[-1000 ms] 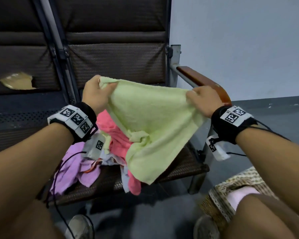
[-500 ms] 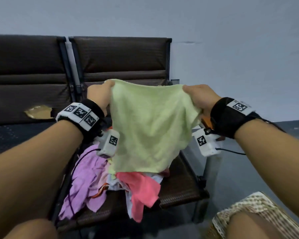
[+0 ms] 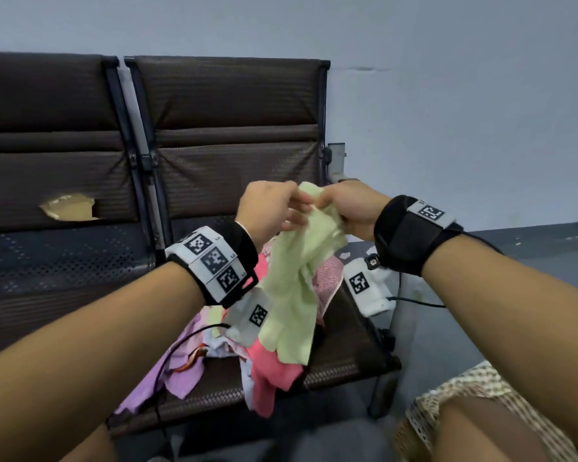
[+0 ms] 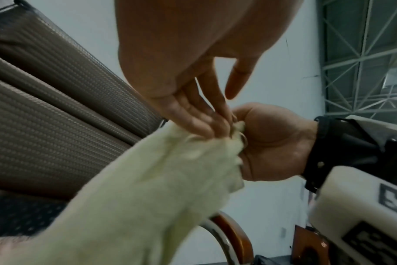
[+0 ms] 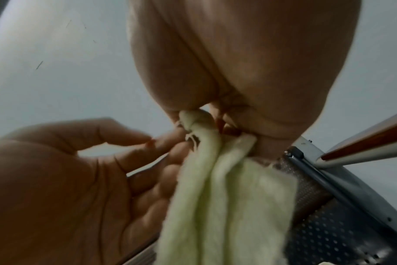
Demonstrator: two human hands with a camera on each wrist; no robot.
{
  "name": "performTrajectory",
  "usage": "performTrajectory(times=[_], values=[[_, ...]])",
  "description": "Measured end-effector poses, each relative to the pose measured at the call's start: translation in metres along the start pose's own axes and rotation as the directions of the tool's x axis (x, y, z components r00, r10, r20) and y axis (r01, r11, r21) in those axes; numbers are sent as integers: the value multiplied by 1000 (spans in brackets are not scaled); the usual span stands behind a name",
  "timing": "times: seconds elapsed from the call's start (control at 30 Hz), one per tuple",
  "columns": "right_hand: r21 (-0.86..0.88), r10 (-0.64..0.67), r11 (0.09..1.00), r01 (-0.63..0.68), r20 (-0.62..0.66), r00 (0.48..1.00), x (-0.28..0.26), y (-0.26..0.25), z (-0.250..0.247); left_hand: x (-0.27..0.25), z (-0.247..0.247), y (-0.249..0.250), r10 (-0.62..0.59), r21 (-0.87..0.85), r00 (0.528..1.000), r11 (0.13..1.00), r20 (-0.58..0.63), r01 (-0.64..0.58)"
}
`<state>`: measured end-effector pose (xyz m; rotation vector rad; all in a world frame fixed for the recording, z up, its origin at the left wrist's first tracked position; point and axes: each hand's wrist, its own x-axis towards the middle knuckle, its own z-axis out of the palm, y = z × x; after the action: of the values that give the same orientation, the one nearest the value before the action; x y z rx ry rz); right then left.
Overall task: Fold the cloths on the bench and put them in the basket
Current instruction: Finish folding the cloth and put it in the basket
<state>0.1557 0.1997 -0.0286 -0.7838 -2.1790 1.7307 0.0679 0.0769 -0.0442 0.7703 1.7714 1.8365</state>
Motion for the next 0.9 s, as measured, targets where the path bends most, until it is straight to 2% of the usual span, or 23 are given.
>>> performTrajectory(times=[0.07,0.1,0.13,0.2,0.23,0.27,0.33,0.37,0.43,0.47,0.5,0.57,0.63,0.73,0.8,0.9], values=[[-7,-18,1000,19,112,994,-3,4,-3,9,-8,-5,84,61,978,995,-192,-73],[7,-30,1000,29,184,983,-5,4,-3,14,-12,-9,113,118,970,989,-217,-88],[29,-43,999,37,233,972,-7,3,-3,19,-16,-13,102,138,980,987,-172,-78],[58,-75,996,62,246,966,-7,3,-4,28,-23,-19,-26,87,997,996,72,20],[71,-89,995,74,231,969,-4,3,-6,33,-28,-21,-85,64,977,995,196,74],[76,-107,993,94,205,973,-2,3,-9,35,-31,-23,-117,55,956,993,268,106],[-25,-111,993,116,164,980,5,4,-22,46,-38,-28,-98,71,967,994,236,84],[-163,-87,981,108,127,988,10,5,-31,54,-41,-30,-55,92,980,995,194,38],[-515,-59,856,34,-32,998,21,9,-48,70,-45,-34,80,205,987,973,136,-107],[-597,-94,802,-1,-129,987,27,11,-54,77,-45,-33,157,309,981,933,116,-185],[-601,-131,799,-15,-199,971,31,12,-58,84,-43,-32,217,414,972,880,89,-234],[-529,-196,849,15,-288,937,41,15,-60,97,-39,-27,284,516,959,820,10,-248],[-466,-274,881,78,-369,888,50,15,-60,108,-33,-17,340,493,938,828,-64,-266],[-342,-373,910,236,-422,826,54,8,-57,115,-27,-1,370,333,921,889,-123,-313],[-292,-413,904,312,-408,814,53,7,-56,113,-30,4,357,211,927,921,-117,-328],[-337,-424,886,319,-307,852,47,23,-53,96,-41,-9,341,195,939,924,-33,-328]])
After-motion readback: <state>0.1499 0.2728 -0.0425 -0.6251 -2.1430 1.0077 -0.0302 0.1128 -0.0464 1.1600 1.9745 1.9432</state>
